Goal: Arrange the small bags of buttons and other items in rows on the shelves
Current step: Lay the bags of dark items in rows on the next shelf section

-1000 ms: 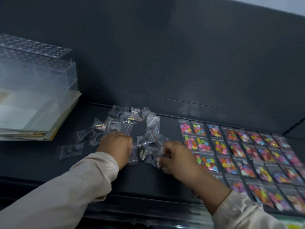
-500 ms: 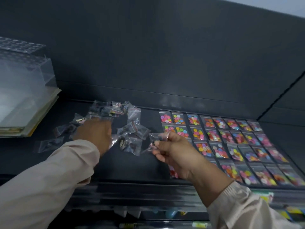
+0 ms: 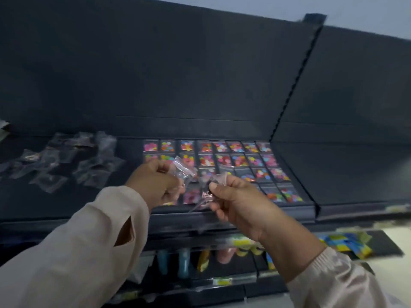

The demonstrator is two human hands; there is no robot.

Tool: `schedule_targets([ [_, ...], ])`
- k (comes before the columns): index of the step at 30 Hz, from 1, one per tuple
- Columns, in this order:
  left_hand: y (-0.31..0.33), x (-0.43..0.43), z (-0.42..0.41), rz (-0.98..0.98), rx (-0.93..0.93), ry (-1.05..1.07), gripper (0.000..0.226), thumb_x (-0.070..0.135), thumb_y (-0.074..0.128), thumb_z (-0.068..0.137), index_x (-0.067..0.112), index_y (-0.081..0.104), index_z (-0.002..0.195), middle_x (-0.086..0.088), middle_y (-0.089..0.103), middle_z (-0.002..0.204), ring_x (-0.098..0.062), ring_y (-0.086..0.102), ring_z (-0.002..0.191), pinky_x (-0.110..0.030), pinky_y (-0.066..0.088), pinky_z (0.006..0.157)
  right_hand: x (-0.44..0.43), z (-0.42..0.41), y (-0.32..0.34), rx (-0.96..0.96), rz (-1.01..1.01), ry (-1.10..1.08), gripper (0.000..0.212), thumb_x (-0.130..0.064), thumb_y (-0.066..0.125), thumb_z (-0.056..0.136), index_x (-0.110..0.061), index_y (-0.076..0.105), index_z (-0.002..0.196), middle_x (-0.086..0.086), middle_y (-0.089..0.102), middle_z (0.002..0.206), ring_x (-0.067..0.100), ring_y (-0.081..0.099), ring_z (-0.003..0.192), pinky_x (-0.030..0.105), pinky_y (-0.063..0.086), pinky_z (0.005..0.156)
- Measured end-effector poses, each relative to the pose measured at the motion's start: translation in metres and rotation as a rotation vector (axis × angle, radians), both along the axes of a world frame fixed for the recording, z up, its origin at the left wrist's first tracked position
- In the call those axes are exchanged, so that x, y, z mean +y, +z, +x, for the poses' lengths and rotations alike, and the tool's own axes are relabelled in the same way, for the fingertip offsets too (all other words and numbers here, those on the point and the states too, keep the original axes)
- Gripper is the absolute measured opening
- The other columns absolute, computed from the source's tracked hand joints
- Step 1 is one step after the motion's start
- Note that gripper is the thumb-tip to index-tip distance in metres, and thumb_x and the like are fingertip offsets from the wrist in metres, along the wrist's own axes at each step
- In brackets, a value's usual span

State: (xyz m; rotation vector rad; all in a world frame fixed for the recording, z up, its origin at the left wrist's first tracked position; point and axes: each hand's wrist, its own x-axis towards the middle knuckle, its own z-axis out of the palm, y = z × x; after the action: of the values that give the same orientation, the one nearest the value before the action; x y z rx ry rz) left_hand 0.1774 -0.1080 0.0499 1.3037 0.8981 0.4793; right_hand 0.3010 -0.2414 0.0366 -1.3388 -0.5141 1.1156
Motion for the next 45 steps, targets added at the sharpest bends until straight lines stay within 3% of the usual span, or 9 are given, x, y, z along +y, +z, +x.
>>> schedule_targets([
  [7, -0.009, -0.119, 0.083, -0.043, 0.028, -0.134, 0.020, 0.000, 0.068, 0.080, 0.012, 0.056, 0.071, -0.010, 0.065, 0.082, -0.019, 0.064, 0.076, -0.028, 0.051, 0.067, -0.134, 0.061, -0.001, -0.045, -0.052, -0.131, 0.007, -0.019, 0.057, 0.092, -0.016, 0.058, 0.086, 0.001, 0.059, 0.068, 0.010, 0.049, 0.051, 0.020, 0.037, 0.047],
  [14, 0.003, -0.188, 0.149, -0.230, -0.050, -0.261, 0.012, 0.001, 0.058, 0.088, 0.009, 0.052, 0.081, -0.011, 0.063, 0.068, -0.021, 0.061, 0.054, -0.028, 0.051, 0.053, -0.209, 0.114, 0.004, 0.102, -0.026, -0.344, 0.013, -0.008, 0.052, 0.093, -0.014, 0.053, 0.082, 0.004, 0.060, 0.063, 0.013, 0.056, 0.053, 0.020, 0.045, 0.046],
  [20, -0.001, -0.206, 0.211, -0.172, 0.025, -0.360, 0.011, 0.003, 0.056, 0.087, 0.011, 0.052, 0.081, -0.019, 0.057, 0.101, -0.037, 0.061, 0.089, -0.047, 0.056, 0.071, -0.221, 0.155, 0.010, 0.168, 0.018, -0.471, 0.014, -0.007, 0.052, 0.092, -0.013, 0.055, 0.080, 0.004, 0.061, 0.062, 0.012, 0.059, 0.053, 0.019, 0.047, 0.047],
  [22, 0.003, -0.210, 0.230, -0.221, 0.010, -0.433, 0.004, 0.007, 0.056, 0.090, 0.008, 0.053, 0.092, -0.018, 0.058, 0.095, -0.034, 0.061, 0.078, -0.046, 0.055, 0.069, -0.219, 0.171, 0.013, 0.158, 0.018, -0.506, 0.013, -0.007, 0.053, 0.092, -0.013, 0.055, 0.081, 0.004, 0.061, 0.061, 0.011, 0.059, 0.052, 0.018, 0.047, 0.046],
  [26, 0.009, -0.209, 0.264, -0.196, -0.057, -0.594, 0.036, 0.026, 0.072, 0.078, 0.009, 0.056, 0.105, -0.013, 0.067, 0.095, -0.024, 0.064, 0.075, -0.033, 0.056, 0.066, -0.212, 0.208, 0.022, 0.150, 0.040, -0.557, 0.012, -0.007, 0.054, 0.091, -0.012, 0.059, 0.082, 0.006, 0.063, 0.067, 0.012, 0.060, 0.054, 0.018, 0.048, 0.046],
  [29, 0.006, -0.206, 0.284, -0.052, -0.030, -0.666, 0.041, 0.008, 0.077, 0.073, 0.013, 0.057, 0.108, -0.010, 0.068, 0.095, -0.018, 0.063, 0.076, -0.026, 0.052, 0.063, -0.204, 0.232, 0.022, 0.161, 0.051, -0.531, 0.014, -0.006, 0.053, 0.091, -0.012, 0.061, 0.081, 0.005, 0.066, 0.068, 0.011, 0.061, 0.057, 0.018, 0.050, 0.049],
  [32, 0.000, -0.201, 0.306, 0.051, 0.013, -0.620, 0.029, -0.002, 0.069, 0.077, 0.014, 0.057, 0.098, -0.007, 0.064, 0.083, -0.018, 0.060, 0.067, -0.025, 0.046, 0.056, -0.196, 0.256, 0.019, 0.183, 0.020, -0.475, 0.013, -0.007, 0.054, 0.091, -0.013, 0.059, 0.081, 0.005, 0.067, 0.067, 0.011, 0.063, 0.055, 0.019, 0.052, 0.049],
  [38, -0.008, -0.192, 0.357, 0.108, 0.071, -0.485, 0.014, 0.003, 0.067, 0.082, 0.013, 0.058, 0.084, -0.005, 0.061, 0.075, -0.018, 0.058, 0.059, -0.023, 0.039, 0.048, -0.189, 0.342, 0.014, 0.104, -0.128, -0.284, 0.007, -0.020, 0.055, 0.092, -0.018, 0.059, 0.087, 0.004, 0.069, 0.074, 0.014, 0.062, 0.055, 0.022, 0.049, 0.050],
  [45, -0.026, -0.201, 0.431, -0.064, 0.104, -0.146, 0.021, -0.005, 0.066, 0.079, 0.011, 0.054, 0.071, -0.006, 0.054, 0.050, -0.021, 0.050, 0.049, -0.025, 0.035, 0.050, -0.176, 0.467, -0.013, -0.037, -0.245, -0.095, 0.010, -0.006, 0.061, 0.087, -0.015, 0.059, 0.091, 0.004, 0.067, 0.080, 0.015, 0.063, 0.068, 0.025, 0.048, 0.061],
])
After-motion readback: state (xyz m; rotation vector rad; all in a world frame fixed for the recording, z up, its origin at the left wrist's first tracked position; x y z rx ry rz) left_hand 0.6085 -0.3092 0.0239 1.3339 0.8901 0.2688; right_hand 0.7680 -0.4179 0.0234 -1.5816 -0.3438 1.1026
